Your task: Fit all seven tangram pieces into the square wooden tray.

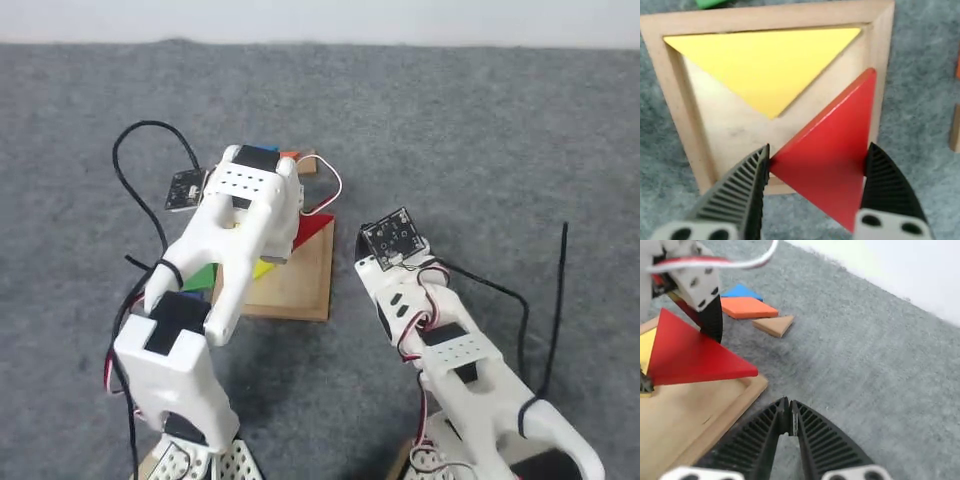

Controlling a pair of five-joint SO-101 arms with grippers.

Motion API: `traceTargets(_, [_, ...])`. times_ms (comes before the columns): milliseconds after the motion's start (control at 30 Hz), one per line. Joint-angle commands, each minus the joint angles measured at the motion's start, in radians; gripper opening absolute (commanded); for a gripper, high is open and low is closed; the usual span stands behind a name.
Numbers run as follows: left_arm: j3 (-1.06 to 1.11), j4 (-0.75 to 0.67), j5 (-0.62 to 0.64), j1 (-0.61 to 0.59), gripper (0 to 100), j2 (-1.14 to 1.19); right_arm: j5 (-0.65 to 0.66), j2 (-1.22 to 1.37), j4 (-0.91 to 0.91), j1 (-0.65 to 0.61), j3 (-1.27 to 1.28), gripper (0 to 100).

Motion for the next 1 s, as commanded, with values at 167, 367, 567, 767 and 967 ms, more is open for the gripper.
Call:
traceTargets(167, [-0.024, -0.015, 0.012, -0.021, 1, 0.038, 0.026, 0.05, -0.027, -0.013, -0.072, 0.7])
traceTargets(367, [-0.024, -0.069, 0.006, -0.032, 1, 0.066, 0.026, 0.165, -0.027, -0.013, -0.146, 0.7])
traceTargets(567, [-0.024, -0.063, 0.006, -0.035, 1, 0.069, 0.026, 0.16, -0.024, -0.013, -0.146, 0.7])
traceTargets(767, [-0.024, -0.063, 0.006, -0.034, 3, 0.071, 0.026, 0.16, -0.019, -0.015, -0.144, 0.7])
traceTargets(967, [-0.024, -0.081, -0.008, -0.031, 24, 0.072, 0.028, 0.16, -0.019, -0.012, -0.144, 0.7])
